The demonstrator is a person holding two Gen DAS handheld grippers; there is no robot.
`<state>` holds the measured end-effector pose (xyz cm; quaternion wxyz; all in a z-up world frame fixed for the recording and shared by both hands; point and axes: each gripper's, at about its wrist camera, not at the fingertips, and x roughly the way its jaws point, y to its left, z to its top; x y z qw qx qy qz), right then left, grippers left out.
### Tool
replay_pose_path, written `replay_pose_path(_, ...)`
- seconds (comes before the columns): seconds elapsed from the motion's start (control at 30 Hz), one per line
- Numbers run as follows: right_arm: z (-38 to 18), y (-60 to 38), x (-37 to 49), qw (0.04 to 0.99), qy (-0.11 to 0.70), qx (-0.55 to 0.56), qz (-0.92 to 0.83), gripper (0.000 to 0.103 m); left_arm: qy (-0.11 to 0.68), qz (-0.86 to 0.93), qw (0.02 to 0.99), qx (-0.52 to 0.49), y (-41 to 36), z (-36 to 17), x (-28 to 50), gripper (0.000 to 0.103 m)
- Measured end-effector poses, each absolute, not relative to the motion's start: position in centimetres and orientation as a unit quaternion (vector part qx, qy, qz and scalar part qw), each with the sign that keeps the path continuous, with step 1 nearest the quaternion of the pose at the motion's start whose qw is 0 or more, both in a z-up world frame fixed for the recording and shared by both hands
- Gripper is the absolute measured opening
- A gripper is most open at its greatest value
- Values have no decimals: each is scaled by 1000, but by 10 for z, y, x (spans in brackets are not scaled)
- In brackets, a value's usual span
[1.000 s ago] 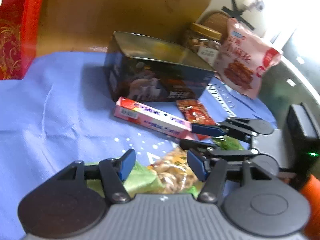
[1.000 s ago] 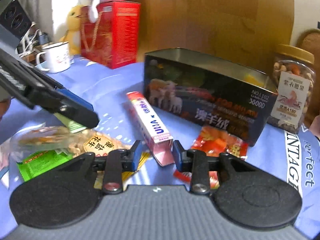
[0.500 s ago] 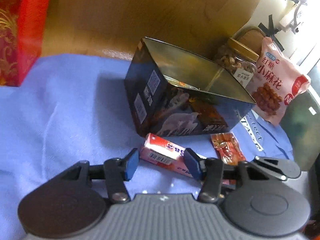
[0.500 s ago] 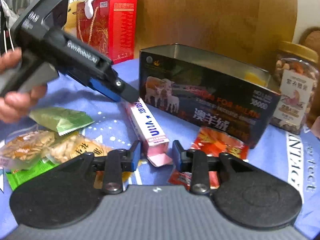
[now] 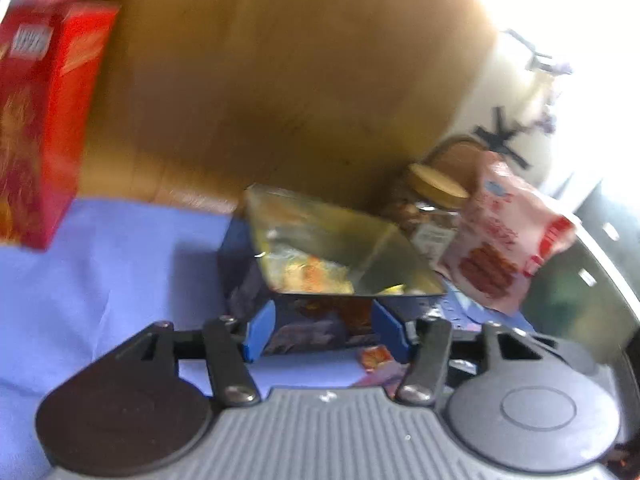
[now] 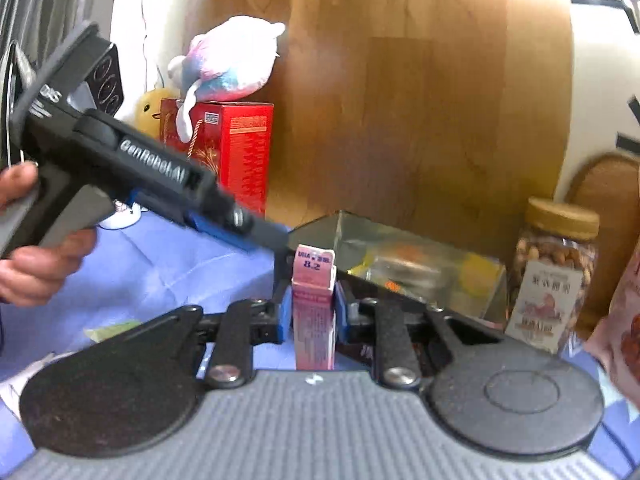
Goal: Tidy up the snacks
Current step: 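Carry the pink-white box over the tin and open the left tool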
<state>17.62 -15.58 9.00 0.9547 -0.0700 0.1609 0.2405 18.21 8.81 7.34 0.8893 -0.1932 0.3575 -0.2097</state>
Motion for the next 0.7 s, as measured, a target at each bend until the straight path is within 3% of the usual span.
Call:
replay_pose_path(0.4, 59, -217, 142, 961, 197, 50, 189, 27, 425, -271, 845, -182, 32, 38, 177, 60)
replay_pose_path(0.63, 26, -210, 128, 962, 229, -35, 143, 36, 437, -257, 849, -152, 7, 30, 195, 61)
replay_pose_path(0.7, 26, -206, 123, 962, 226, -48, 143, 36, 447, -254, 846, -144, 0, 25, 199, 57)
